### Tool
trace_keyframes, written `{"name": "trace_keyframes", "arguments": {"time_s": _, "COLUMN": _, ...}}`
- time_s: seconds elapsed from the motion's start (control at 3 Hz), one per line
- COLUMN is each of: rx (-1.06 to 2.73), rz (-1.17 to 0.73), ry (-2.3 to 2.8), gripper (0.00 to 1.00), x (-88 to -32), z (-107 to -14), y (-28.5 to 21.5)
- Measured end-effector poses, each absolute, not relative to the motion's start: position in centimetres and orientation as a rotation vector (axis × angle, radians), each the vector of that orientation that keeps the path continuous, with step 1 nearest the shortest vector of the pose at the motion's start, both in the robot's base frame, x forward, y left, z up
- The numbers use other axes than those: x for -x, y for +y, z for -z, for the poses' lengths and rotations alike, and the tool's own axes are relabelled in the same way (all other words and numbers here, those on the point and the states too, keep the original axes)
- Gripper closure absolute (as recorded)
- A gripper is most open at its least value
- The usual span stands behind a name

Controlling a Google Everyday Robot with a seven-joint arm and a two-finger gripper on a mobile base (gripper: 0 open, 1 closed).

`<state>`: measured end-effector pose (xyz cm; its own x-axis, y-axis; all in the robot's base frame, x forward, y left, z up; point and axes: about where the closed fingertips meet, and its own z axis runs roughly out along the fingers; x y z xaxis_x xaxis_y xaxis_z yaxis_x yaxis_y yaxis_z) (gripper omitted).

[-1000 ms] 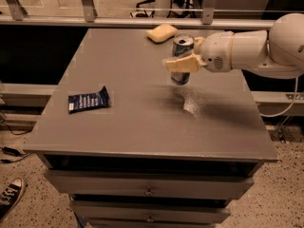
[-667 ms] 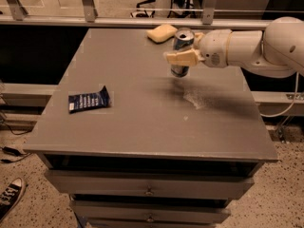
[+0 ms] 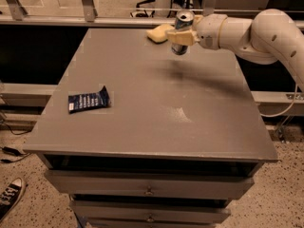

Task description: Move redbull can near sponge

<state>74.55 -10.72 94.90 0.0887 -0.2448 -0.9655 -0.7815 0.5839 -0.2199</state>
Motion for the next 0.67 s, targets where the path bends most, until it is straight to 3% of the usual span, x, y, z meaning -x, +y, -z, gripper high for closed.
{"name": "trace_keyframes", "arguments": {"time_s": 0.67, "rx": 0.876, "rz": -0.423, "ry": 1.512, "gripper": 1.0, "x": -80.0, "z": -94.2, "y": -11.1}}
